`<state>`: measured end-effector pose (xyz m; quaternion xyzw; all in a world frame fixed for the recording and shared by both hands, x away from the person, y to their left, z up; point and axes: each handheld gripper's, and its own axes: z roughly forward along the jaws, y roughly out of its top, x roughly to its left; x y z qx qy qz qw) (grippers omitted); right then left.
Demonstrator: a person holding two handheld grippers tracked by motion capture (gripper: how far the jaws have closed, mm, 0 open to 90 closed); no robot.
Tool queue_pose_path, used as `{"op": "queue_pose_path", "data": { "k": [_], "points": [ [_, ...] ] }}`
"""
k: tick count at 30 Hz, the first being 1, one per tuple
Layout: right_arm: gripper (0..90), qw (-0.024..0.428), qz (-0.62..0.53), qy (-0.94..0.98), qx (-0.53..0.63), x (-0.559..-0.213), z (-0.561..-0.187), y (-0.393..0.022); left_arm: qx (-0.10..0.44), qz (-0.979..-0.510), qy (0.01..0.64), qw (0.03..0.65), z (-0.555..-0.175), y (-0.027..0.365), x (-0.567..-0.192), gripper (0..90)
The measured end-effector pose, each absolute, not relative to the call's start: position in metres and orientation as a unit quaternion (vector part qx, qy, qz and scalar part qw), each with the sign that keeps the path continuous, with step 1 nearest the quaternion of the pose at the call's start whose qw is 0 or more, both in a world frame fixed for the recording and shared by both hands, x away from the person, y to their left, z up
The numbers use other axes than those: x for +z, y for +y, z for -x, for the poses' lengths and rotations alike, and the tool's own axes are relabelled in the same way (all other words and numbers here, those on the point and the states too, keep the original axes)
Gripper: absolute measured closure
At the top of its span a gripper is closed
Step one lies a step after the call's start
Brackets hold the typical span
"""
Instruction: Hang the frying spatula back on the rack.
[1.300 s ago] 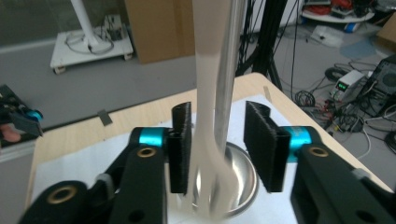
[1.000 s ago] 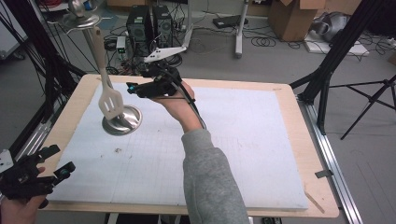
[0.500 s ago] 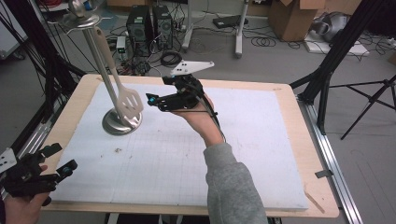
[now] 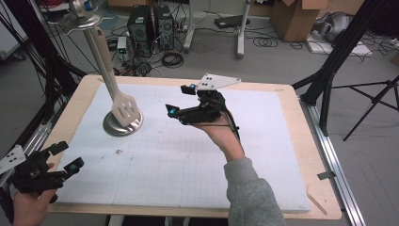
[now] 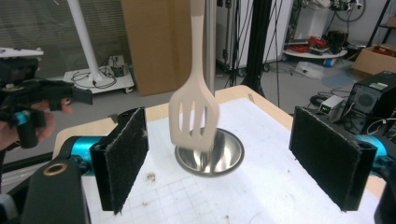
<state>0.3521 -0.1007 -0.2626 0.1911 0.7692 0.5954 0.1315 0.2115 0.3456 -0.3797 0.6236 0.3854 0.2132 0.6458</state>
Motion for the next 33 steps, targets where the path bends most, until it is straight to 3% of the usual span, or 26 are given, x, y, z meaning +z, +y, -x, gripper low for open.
{"op": "queue_pose_path", "data": {
  "k": [33],
  "points": [
    [15.7,0.142,-0.239,0.749,0.601,-0.322,-0.312,-0.192,0.213,-0.631,0.38,0.642,-0.218,0.339,-0.381,2.1]
  ]
}}
